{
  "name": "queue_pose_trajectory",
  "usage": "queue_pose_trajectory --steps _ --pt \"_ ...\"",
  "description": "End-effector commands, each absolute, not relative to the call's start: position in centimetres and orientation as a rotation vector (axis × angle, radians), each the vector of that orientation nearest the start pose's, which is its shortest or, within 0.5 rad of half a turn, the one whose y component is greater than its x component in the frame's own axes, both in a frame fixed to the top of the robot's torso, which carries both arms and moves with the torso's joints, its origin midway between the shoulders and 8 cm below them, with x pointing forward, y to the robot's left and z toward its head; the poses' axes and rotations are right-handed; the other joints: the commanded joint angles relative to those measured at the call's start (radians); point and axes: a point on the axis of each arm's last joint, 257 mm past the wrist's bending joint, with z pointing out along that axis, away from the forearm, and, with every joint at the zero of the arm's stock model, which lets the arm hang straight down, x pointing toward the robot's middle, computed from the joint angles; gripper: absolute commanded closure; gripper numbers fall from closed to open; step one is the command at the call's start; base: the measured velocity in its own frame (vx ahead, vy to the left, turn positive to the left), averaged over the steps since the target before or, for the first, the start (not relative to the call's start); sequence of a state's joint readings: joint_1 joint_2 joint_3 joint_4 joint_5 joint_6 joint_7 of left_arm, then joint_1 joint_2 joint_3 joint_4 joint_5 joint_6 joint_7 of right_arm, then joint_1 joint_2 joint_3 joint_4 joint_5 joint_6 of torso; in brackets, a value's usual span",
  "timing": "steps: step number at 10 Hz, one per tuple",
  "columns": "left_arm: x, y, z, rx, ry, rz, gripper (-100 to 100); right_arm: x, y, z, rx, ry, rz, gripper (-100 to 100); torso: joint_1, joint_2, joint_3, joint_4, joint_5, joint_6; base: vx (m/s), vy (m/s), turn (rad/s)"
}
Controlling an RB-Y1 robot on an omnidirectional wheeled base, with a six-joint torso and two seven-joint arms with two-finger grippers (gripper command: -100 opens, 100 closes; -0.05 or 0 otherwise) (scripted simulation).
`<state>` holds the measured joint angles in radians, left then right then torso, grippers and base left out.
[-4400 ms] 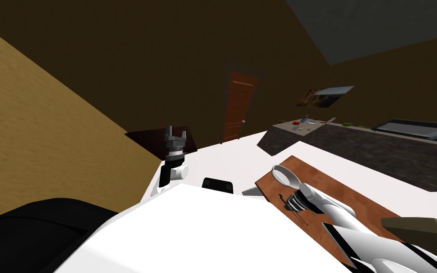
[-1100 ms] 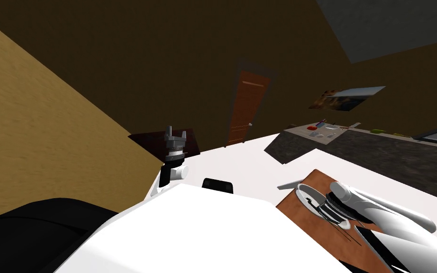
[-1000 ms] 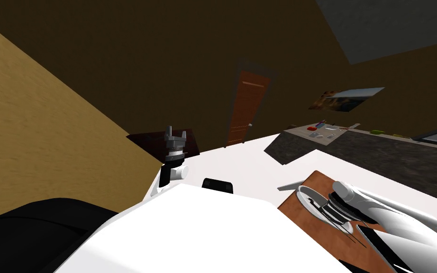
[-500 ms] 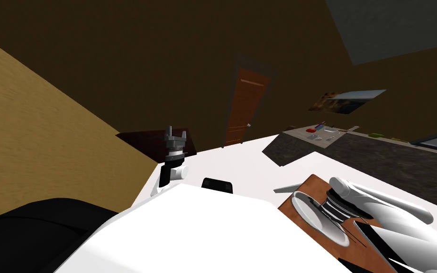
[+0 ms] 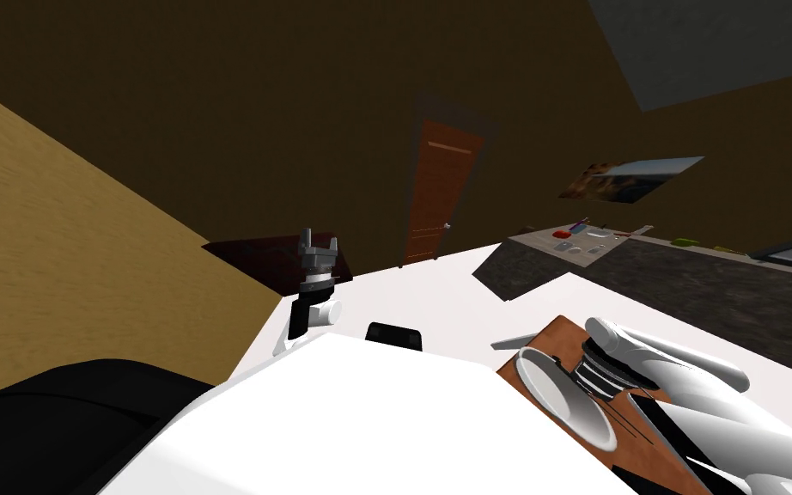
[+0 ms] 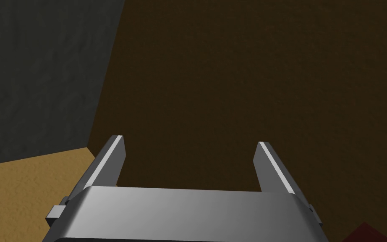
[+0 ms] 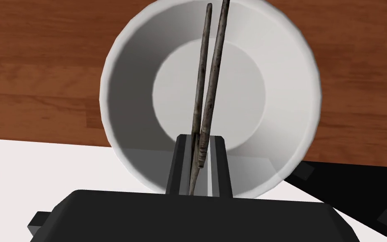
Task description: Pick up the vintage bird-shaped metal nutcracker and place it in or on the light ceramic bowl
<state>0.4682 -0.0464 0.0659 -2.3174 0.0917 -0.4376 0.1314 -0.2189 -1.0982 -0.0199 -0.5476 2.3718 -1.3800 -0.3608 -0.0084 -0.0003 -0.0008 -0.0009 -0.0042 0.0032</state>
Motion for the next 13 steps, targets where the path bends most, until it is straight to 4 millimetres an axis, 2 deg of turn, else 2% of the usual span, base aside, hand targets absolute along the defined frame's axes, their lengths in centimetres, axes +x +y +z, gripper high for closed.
queue_pose_trajectory --steps 1,5,6,7,9,10,11,13 --pt "34.1 31.3 4.0 -0.778 0.466 -1.430 0 14.0 -71.0 -35.5 -0.769 3.381 -0.207 -100 0.000 0.000 0.000 0.000 0.000 0.000 0.001 -0.011 0.000" --pt "34.1 31.3 4.0 -0.778 0.466 -1.430 0 14.0 -71.0 -35.5 -0.769 3.381 -0.207 -100 0.005 0.001 0.000 0.000 0.001 0.000 0.000 0.000 0.000" --pt "34.1 31.3 4.0 -0.778 0.466 -1.430 0 14.0 -71.0 -35.5 -0.769 3.381 -0.207 0 0.005 0.001 0.000 0.000 0.001 0.000 0.000 0.000 0.000" --pt "34.1 31.3 4.0 -0.778 0.466 -1.430 0 13.6 -71.9 -33.7 -0.752 3.386 -0.208 -100 0.005 0.001 0.000 0.000 0.001 0.000 -0.010 0.029 0.074" --pt "34.1 31.3 4.0 -0.778 0.466 -1.431 0 13.1 -73.0 -31.3 -0.731 3.392 -0.209 -100 0.008 0.002 0.001 0.000 0.002 0.000 -0.011 0.055 0.075" --pt "34.1 31.3 4.0 -0.778 0.466 -1.431 0 13.1 -73.0 -31.3 -0.731 3.392 -0.209 -100 0.009 0.001 0.001 0.000 0.003 0.000 -0.009 0.041 0.014" --pt "34.1 31.3 4.0 -0.778 0.466 -1.431 0 12.7 -73.7 -29.5 -0.717 3.395 -0.210 -100 0.008 0.001 0.001 0.000 0.002 0.000 -0.022 0.040 0.074" --pt "34.1 31.3 4.0 -0.778 0.466 -1.431 0 12.4 -73.7 -29.6 -0.707 3.399 -0.204 -100 0.007 0.002 0.001 0.001 0.002 0.000 -0.010 0.018 0.012"
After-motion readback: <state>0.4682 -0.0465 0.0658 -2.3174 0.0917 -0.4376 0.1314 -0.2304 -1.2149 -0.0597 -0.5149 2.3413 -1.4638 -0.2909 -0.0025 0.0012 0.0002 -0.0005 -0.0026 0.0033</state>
